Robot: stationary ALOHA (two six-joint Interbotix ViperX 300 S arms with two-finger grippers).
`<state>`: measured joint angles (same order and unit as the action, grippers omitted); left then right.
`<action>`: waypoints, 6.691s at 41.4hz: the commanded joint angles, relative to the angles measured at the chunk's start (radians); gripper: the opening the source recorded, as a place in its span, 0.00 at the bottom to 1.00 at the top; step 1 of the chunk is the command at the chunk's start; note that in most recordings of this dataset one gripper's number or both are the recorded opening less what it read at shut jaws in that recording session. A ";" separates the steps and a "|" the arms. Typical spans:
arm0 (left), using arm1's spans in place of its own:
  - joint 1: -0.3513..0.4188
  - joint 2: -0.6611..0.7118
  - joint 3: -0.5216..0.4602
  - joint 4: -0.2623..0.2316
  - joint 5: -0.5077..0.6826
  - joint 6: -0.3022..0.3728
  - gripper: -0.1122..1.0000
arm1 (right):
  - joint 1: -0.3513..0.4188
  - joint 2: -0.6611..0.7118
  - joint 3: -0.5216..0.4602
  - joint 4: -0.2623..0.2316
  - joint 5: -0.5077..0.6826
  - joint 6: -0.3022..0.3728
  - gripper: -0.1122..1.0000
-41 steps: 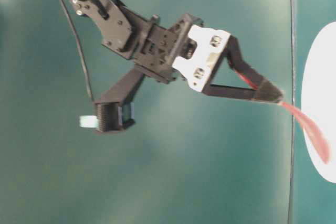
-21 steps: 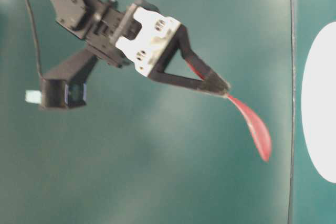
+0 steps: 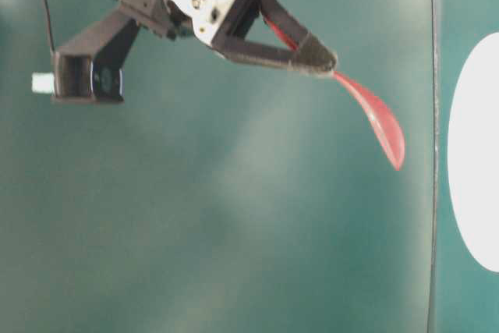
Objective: Scoop the yellow hexagonal prism block from the bowl with a spoon using the right arm.
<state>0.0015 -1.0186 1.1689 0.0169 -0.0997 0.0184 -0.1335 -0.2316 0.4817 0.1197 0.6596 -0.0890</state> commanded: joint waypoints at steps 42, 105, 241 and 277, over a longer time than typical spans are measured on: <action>0.002 0.006 -0.029 0.003 -0.014 0.002 0.16 | 0.002 -0.097 0.069 0.017 0.061 0.155 0.33; 0.002 0.006 -0.029 0.005 -0.014 0.003 0.16 | 0.011 0.221 -0.176 0.121 0.353 0.149 0.33; 0.002 0.008 -0.031 0.006 -0.026 0.046 0.16 | 0.020 0.272 -0.167 0.101 -0.114 0.080 0.33; 0.002 0.008 -0.031 0.006 -0.038 0.046 0.16 | 0.020 0.160 -0.161 0.075 -0.109 0.083 0.33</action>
<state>0.0031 -1.0155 1.1689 0.0215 -0.1212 0.0629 -0.1150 -0.0399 0.3313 0.1979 0.5538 -0.0077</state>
